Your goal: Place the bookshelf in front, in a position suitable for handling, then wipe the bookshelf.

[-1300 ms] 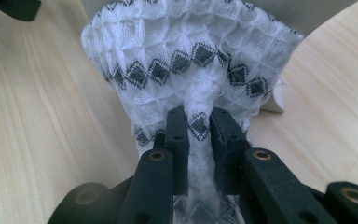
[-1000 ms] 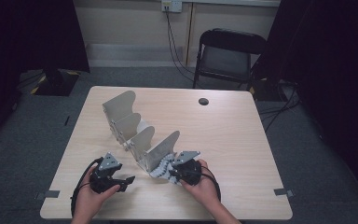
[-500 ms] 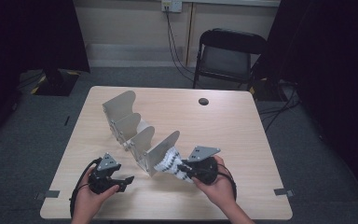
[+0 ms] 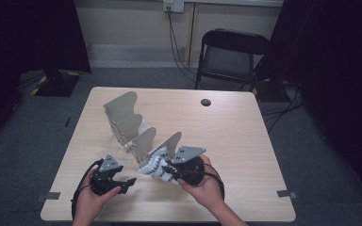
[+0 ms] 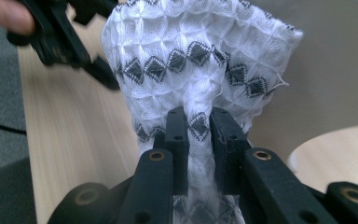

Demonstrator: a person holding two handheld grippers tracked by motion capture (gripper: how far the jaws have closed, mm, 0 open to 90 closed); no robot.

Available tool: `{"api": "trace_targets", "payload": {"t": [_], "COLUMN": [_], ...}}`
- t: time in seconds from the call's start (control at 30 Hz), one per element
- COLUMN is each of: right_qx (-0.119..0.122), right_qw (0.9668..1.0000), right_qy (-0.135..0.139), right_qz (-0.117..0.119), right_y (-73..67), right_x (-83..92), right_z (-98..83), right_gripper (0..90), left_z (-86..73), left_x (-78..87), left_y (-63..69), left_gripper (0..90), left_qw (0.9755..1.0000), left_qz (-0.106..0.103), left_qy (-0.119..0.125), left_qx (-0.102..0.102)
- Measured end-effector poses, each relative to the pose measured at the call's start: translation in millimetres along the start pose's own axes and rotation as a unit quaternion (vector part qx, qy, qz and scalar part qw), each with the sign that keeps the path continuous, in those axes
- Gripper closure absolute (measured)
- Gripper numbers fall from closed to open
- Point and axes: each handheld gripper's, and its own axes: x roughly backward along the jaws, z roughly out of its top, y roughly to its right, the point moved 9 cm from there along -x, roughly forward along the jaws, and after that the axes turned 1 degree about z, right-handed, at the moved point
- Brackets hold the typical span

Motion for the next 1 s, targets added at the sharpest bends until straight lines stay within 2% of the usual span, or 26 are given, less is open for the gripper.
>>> {"api": "trace_targets", "payload": {"t": [0.17, 0.37, 0.47, 0.57, 0.67, 0.7, 0.83, 0.93, 1.0], "right_qx": [-0.012, -0.022, -0.034, -0.036, -0.026, -0.025, -0.025, -0.028, -0.03], "right_qw": [0.9995, 0.9976, 0.997, 0.997, 0.9968, 0.9967, 0.9967, 0.9968, 0.9976], "right_qy": [-0.03, -0.066, -0.067, -0.067, -0.074, -0.076, -0.077, -0.074, -0.062], "right_qz": [0.008, 0.01, 0.016, 0.016, 0.012, 0.012, 0.009, 0.011, 0.01], "right_y": [-1.0, 0.7, -1.3, -1.9, -2.1, -2.5, -3.6, -3.7, -3.6], "right_x": [-22.6, -39.5, -44.2, -45.6, -47.8, -48.5, -51.8, -47.6, -37.8], "right_z": [-26.5, -55.8, -67.4, -71.1, -72.1, -72.4, -74.6, -72.4, -65.5], "right_gripper": [78.2, 78.1, 77.9, 77.7, 77.6, 77.5, 77.2, 77.4, 77.5], "left_z": [-0.6, -0.2, -0.4, -0.3, 0.0, -0.1, -0.2, 0.3, -0.2], "left_x": [0.3, -0.1, -0.7, -0.3, -0.8, -0.8, -1.2, -1.1, -1.4], "left_y": [0.9, 3.2, 4.0, 3.8, 4.8, 4.7, 6.7, 6.6, 5.9], "left_gripper": [28.0, 28.0, 28.0, 28.0, 28.0, 28.0, 28.0, 28.0, 28.0], "left_qw": [1.0, 1.0, 1.0, 1.0, 1.0, 0.9999, 1.0, 1.0, 0.9999], "left_qz": [0.0, -0.002, -0.001, -0.001, -0.002, -0.002, -0.003, -0.003, -0.003], "left_qy": [-0.002, -0.003, -0.003, -0.003, -0.003, -0.005, -0.004, -0.003, -0.004], "left_qx": [-0.002, -0.006, -0.004, -0.006, -0.005, -0.011, -0.007, -0.007, -0.009]}}
